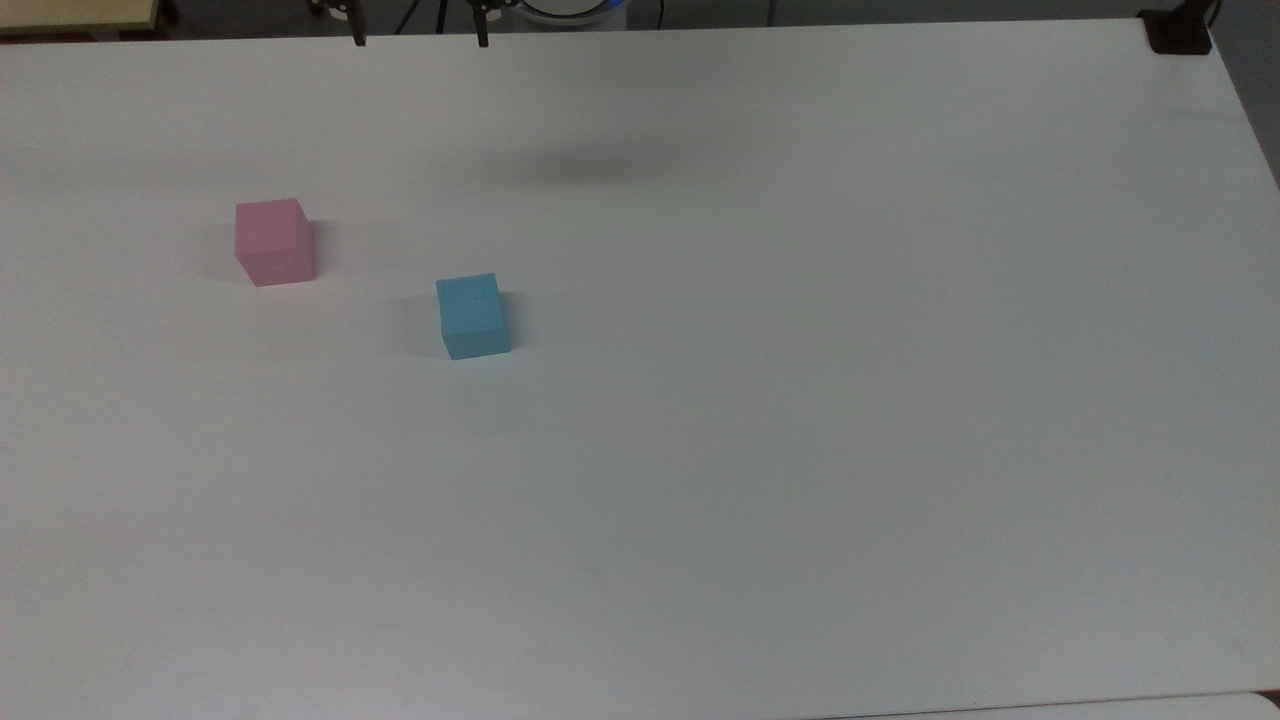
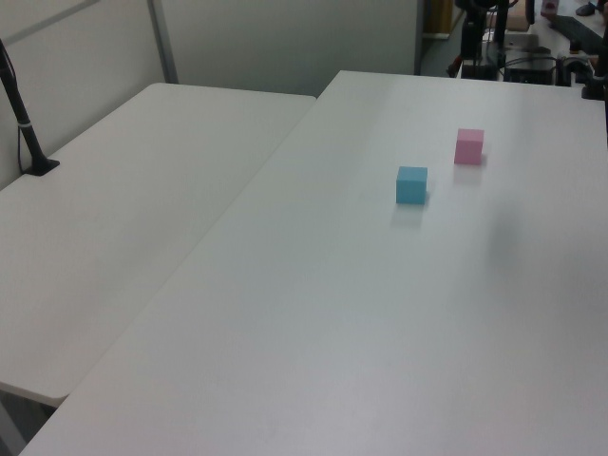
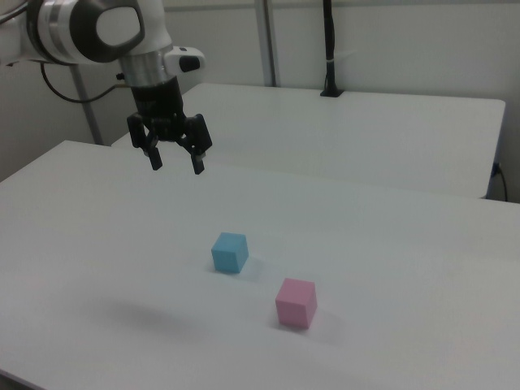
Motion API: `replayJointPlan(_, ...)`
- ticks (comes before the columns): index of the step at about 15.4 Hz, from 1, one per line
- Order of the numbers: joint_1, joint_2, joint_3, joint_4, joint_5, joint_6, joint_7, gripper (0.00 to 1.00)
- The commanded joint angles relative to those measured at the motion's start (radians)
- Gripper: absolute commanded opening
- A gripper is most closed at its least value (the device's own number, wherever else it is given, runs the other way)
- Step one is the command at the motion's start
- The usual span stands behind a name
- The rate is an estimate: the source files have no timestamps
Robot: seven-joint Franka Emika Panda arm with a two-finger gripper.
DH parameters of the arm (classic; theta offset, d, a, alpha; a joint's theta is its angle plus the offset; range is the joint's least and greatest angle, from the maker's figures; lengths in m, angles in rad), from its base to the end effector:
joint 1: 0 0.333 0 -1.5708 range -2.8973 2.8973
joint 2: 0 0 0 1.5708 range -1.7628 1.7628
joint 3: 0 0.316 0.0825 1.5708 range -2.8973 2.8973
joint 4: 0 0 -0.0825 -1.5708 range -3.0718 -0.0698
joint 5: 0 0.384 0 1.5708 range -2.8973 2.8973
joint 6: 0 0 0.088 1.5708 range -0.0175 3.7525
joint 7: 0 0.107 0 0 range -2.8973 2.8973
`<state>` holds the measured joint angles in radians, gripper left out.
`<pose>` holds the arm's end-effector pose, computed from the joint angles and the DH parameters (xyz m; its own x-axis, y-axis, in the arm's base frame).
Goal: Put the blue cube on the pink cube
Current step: 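Lower the open gripper down around the light-blue cube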
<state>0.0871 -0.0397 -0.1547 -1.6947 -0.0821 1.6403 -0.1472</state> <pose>0.5441 -0.0466 0.5937 0.9960 0.0850 -0.0263 0.0867 -0.9936 0.0725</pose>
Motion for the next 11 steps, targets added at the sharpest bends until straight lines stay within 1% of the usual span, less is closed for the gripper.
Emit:
replayJointPlan(1,0.008,0.038,-0.003,0.003,-0.010,-0.005,-0.018,1.00)
replayJointPlan(4,-0.001,0.054,-0.008,0.001,-0.008,0.012,-0.018,1.00)
replayJointPlan(6,-0.001,0.064,-0.008,-0.020,-0.004,0.024,-0.052,1.00)
replayJointPlan(9,-0.004,0.125,-0.009,-0.042,0.004,0.087,-0.060,1.00)
replayJointPlan(11,-0.007,0.173,-0.008,-0.072,0.004,0.171,-0.051,1.00)
